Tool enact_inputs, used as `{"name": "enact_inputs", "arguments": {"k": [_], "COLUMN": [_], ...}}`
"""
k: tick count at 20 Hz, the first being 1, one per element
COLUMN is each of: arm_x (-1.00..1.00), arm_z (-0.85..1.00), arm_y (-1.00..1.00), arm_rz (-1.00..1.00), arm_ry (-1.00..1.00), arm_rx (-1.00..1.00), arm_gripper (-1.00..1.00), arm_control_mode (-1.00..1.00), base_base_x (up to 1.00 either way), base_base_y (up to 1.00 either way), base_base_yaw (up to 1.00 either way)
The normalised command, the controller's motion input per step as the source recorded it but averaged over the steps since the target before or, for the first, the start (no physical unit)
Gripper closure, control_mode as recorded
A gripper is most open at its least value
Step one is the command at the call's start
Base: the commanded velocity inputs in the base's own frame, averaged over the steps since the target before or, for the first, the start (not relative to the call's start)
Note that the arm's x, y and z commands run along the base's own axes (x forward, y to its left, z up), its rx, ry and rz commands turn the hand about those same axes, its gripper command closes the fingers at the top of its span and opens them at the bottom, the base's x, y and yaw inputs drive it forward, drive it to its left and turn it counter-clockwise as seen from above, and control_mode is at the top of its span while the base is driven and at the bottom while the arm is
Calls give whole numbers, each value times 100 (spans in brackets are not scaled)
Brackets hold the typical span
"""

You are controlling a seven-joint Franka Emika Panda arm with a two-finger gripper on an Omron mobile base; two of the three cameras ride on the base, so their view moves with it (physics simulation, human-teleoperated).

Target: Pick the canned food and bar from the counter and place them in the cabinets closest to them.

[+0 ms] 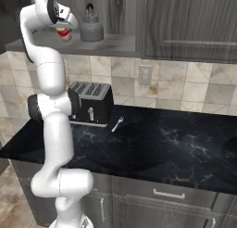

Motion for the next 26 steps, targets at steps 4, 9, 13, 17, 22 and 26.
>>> {"name": "enact_inputs", "arguments": {"k": [4,9,13,17,22,26], "arm_x": [13,7,0,0,10,8], "arm_z": [-1,-1,0,0,0,7], "arm_y": [0,0,0,0,0,0], "arm_rz": [0,0,0,0,0,0], "arm_ry": [0,0,0,0,0,0], "arm_rx": [0,0,0,0,0,0], "arm_gripper": [100,100,-100,-100,-100,-100], "arm_control_mode": [-100,-100,-100,-100,-100,-100], "base_base_x": [0,0,0,0,0,0], "base_base_y": [0,0,0,0,0,0], "base_base_yaw": [0,0,0,0,0,0]}}
